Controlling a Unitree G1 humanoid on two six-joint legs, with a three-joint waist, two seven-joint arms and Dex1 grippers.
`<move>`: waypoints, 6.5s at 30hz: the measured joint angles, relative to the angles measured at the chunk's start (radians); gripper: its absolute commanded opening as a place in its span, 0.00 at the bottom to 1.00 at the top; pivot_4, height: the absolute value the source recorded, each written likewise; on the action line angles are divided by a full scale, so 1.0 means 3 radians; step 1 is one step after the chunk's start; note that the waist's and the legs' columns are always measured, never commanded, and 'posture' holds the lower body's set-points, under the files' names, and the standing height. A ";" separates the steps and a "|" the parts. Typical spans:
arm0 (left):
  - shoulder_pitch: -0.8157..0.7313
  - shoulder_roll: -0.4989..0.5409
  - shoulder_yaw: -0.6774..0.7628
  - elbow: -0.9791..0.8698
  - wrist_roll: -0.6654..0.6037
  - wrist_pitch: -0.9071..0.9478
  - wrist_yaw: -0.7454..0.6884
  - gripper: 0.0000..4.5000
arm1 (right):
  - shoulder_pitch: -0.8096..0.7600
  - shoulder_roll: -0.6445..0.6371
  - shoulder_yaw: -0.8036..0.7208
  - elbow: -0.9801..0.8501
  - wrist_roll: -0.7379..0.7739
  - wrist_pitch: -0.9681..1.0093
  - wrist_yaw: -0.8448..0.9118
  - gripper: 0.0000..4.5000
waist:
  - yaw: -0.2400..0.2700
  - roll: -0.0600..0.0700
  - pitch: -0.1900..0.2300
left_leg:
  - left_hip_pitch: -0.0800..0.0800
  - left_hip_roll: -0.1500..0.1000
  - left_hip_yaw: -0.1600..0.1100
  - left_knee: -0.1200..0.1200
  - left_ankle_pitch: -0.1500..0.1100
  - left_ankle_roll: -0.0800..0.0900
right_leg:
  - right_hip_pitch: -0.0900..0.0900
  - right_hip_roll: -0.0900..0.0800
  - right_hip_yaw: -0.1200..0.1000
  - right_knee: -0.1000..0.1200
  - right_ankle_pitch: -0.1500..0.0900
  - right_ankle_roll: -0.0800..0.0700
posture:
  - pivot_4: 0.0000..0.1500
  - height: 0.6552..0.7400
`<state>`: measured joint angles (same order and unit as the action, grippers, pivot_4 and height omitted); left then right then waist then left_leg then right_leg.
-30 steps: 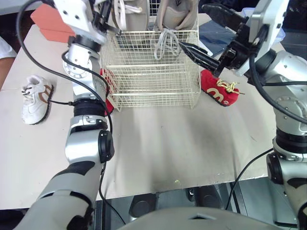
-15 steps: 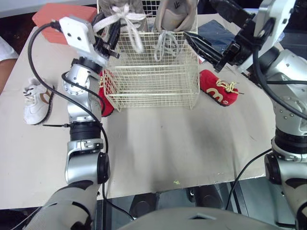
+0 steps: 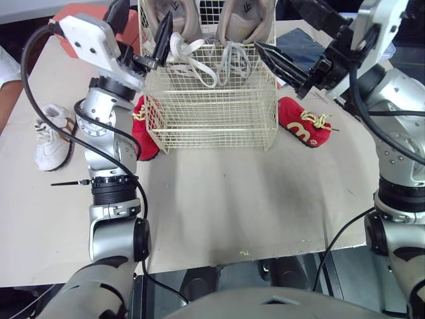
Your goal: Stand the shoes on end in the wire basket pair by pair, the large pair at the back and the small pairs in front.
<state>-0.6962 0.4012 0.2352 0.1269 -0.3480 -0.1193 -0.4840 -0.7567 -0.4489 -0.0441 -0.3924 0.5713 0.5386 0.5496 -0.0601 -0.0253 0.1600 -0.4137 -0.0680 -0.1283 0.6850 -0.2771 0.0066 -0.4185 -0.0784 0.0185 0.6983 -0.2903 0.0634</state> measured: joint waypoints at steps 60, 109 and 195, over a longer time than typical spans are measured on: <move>0.0889 0.2499 0.0158 -0.2158 -0.2189 0.3042 -0.1956 1.00 | 0.1198 -0.0958 -0.0784 0.1484 -0.0373 -0.0501 0.0995 0.01 | 0.0061 0.0031 0.0018 | 0.0067 0.0011 0.0042 -0.0050 -0.0002 0.0005 | 0.0037 0.0024 0.0043 -0.0011 -0.0001 -0.0001 | 1.00 1.00; 0.0031 0.1963 -0.0689 -0.1549 -0.1272 0.2915 -0.1947 0.71 | -0.0305 -0.0938 0.0733 0.1743 -0.1820 -0.5222 0.1764 0.08 | 0.0056 0.0033 0.0026 | 0.0055 0.0012 0.0040 -0.0048 -0.0002 0.0004 | 0.0025 0.0027 0.0039 -0.0013 -0.0001 -0.0001 | 1.00 1.00; 0.0786 0.1927 0.0146 -0.1786 -0.1462 0.2770 -0.1381 0.99 | 0.0102 -0.0037 0.0845 -0.0125 -0.0741 0.1100 -0.1128 0.00 | 0.0056 0.0029 0.0024 | 0.0052 0.0010 0.0033 -0.0053 -0.0003 0.0004 | 0.0017 0.0024 0.0042 -0.0012 0.0001 -0.0003 | 1.00 1.00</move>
<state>-0.4602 0.9792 0.2791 -0.4089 -0.7865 0.7116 -0.8982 -0.7260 -0.4601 0.2095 -0.4300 0.3491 0.8686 0.2112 -0.0432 -0.0165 0.1670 -0.3981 -0.0650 -0.1185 0.6691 -0.2779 0.0079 -0.4133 -0.0713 0.0311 0.6947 -0.2900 0.0625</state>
